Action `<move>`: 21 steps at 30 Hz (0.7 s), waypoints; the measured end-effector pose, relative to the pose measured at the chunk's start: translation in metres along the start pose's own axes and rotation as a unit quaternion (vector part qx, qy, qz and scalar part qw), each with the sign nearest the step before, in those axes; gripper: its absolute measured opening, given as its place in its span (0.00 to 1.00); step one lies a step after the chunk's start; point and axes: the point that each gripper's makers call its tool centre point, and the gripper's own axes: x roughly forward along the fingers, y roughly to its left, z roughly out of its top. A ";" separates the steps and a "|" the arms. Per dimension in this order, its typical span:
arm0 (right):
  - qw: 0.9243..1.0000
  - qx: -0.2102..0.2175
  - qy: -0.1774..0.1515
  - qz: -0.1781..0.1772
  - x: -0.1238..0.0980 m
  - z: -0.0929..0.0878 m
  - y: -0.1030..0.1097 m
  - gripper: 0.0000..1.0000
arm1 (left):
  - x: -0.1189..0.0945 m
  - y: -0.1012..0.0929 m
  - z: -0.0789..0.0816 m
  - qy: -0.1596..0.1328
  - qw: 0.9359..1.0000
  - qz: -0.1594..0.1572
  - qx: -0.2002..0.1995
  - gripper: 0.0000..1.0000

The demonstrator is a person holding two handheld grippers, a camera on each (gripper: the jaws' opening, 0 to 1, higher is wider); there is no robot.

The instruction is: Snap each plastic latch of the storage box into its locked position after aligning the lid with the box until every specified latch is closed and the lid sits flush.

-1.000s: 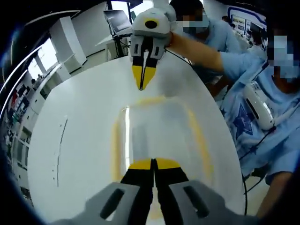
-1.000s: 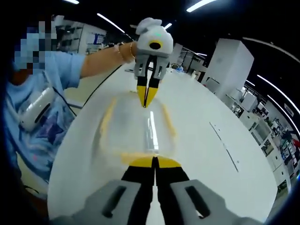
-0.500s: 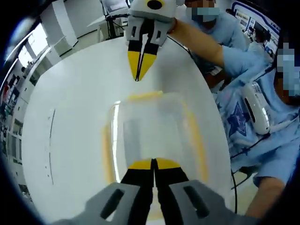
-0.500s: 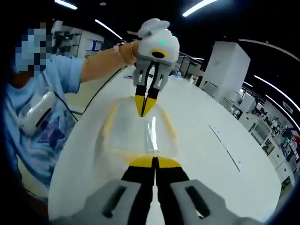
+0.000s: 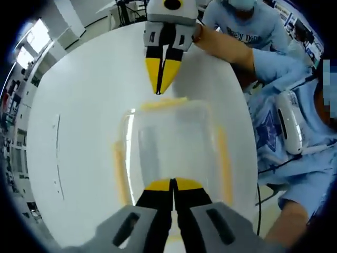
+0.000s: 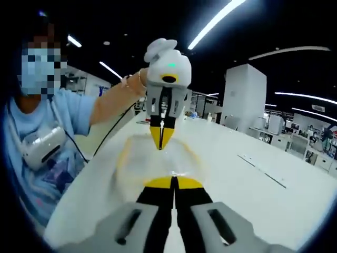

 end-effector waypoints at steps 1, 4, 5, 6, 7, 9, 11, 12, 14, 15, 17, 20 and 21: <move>1.000 0.000 -0.002 -0.002 -0.001 -0.002 0.001 0.00 | 0.000 -0.001 0.000 0.002 1.000 -0.001 -0.002 0.00; 1.000 0.014 -0.012 -0.003 -0.004 -0.005 -0.001 0.00 | 0.001 -0.001 0.000 0.008 1.000 -0.005 -0.007 0.00; 1.000 0.017 -0.013 -0.003 -0.004 -0.006 0.000 0.00 | 0.001 0.000 0.000 0.009 1.000 -0.008 -0.012 0.00; 1.000 0.019 -0.012 -0.001 -0.003 -0.007 0.002 0.00 | 0.001 -0.001 0.000 0.009 1.000 -0.009 -0.013 0.00; 1.000 0.019 -0.010 0.000 -0.002 -0.008 0.003 0.00 | 0.001 -0.001 0.000 0.009 1.000 -0.011 -0.014 0.00; 1.000 0.021 -0.007 0.006 0.002 -0.012 0.005 0.00 | 0.001 -0.001 0.000 0.008 1.000 -0.012 -0.015 0.00; 1.000 0.023 0.003 0.017 0.008 -0.017 0.009 0.00 | 0.001 -0.001 -0.001 0.008 1.000 -0.013 -0.024 0.00; 1.000 0.023 0.000 0.011 0.005 -0.016 0.006 0.00 | 0.001 -0.001 -0.001 0.008 1.000 -0.013 -0.025 0.00; 0.999 0.030 -0.005 0.013 0.006 -0.015 0.007 0.00 | 0.001 -0.001 -0.001 0.009 0.999 -0.012 -0.028 0.00; 0.999 0.034 -0.008 0.013 0.006 -0.016 0.007 0.00 | 0.001 -0.001 -0.001 0.009 0.999 -0.011 -0.029 0.00; 0.998 0.053 -0.017 0.017 0.007 -0.016 0.007 0.00 | 0.002 -0.001 -0.001 0.011 0.999 -0.011 -0.030 0.00; 0.997 0.067 -0.024 0.022 0.007 -0.017 0.007 0.00 | 0.002 0.000 -0.002 0.014 0.999 -0.012 -0.033 0.00; 0.997 0.069 -0.026 0.023 0.008 -0.016 0.008 0.00 | 0.002 0.000 -0.002 0.015 0.999 -0.012 -0.034 0.00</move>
